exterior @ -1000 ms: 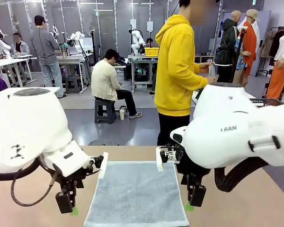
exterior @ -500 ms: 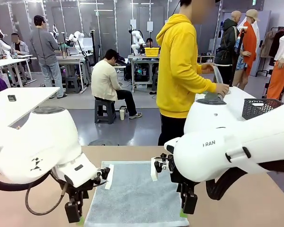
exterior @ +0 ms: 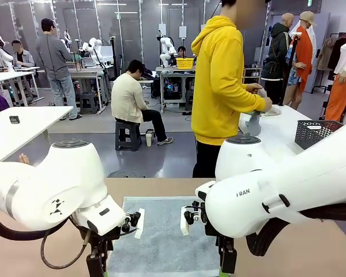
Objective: Fold the towels and place them in the basket.
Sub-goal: When a person lays out a Towel with hook on the table, fold it in half twice.
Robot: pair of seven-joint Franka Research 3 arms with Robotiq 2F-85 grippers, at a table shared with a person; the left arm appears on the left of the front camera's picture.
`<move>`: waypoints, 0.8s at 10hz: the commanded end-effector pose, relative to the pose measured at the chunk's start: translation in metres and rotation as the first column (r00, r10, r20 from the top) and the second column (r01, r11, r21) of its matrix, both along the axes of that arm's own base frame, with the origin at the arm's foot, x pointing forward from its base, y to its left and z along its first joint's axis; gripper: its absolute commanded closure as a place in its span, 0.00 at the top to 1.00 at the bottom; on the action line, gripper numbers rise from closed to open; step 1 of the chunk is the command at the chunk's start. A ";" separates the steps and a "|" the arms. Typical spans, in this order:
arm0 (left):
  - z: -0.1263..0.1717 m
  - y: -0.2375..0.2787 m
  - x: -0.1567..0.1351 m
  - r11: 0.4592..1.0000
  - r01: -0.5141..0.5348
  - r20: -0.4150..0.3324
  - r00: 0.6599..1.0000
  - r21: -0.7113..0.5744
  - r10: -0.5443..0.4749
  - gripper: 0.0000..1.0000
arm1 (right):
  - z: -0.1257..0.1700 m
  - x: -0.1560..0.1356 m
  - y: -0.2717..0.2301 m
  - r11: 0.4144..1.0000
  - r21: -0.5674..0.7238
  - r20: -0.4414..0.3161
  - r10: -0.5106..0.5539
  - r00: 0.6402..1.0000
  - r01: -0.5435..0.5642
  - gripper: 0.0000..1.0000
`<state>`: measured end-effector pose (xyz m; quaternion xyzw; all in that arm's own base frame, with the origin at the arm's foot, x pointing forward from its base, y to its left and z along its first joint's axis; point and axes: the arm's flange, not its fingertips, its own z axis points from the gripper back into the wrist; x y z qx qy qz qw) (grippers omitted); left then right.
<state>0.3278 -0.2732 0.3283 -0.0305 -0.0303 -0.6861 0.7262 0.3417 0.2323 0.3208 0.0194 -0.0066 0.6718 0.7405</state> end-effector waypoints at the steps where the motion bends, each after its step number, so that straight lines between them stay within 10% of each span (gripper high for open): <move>1: -0.009 -0.004 0.002 1.000 -0.009 -0.007 1.000 -0.017 0.009 1.00 | -0.014 -0.012 -0.001 0.999 -0.038 0.018 -0.029 0.999 0.029 1.00; 8: -0.025 -0.003 -0.004 0.999 0.025 -0.009 1.000 -0.026 -0.025 1.00 | -0.035 -0.017 -0.008 0.999 -0.045 0.021 -0.027 0.999 0.028 1.00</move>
